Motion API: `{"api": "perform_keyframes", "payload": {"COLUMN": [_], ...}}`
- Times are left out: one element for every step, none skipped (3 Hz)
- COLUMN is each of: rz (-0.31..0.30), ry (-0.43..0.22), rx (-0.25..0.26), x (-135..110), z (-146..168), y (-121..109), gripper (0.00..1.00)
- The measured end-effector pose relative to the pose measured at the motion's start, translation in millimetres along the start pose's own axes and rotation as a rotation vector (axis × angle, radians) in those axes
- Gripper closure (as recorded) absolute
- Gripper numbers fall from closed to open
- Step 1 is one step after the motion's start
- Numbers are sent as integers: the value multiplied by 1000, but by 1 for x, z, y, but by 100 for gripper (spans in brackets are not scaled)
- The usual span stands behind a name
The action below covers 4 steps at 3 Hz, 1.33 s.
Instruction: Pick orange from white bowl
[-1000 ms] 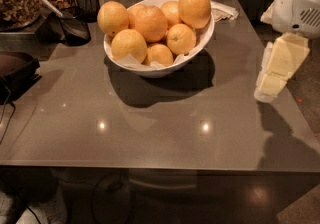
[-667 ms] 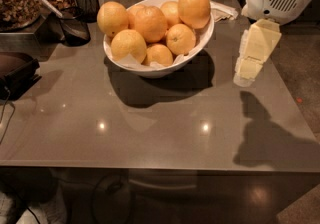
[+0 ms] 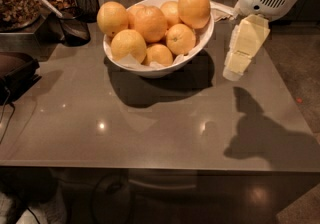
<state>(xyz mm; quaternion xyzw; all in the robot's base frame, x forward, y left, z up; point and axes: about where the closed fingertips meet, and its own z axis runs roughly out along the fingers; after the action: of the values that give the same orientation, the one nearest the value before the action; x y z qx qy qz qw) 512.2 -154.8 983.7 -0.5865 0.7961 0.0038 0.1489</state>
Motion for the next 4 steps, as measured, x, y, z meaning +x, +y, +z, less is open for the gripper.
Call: {"api": "perform_keyframes", "payload": {"rz": [62, 93, 93, 75], "ry": [-41, -91, -133, -167], "rx": [-46, -57, -13, -1], "x": [-27, -63, -73, -90], "z": [14, 20, 12, 19], "y": [-28, -62, -75, -78], "gripper": [0, 0, 0, 0]}}
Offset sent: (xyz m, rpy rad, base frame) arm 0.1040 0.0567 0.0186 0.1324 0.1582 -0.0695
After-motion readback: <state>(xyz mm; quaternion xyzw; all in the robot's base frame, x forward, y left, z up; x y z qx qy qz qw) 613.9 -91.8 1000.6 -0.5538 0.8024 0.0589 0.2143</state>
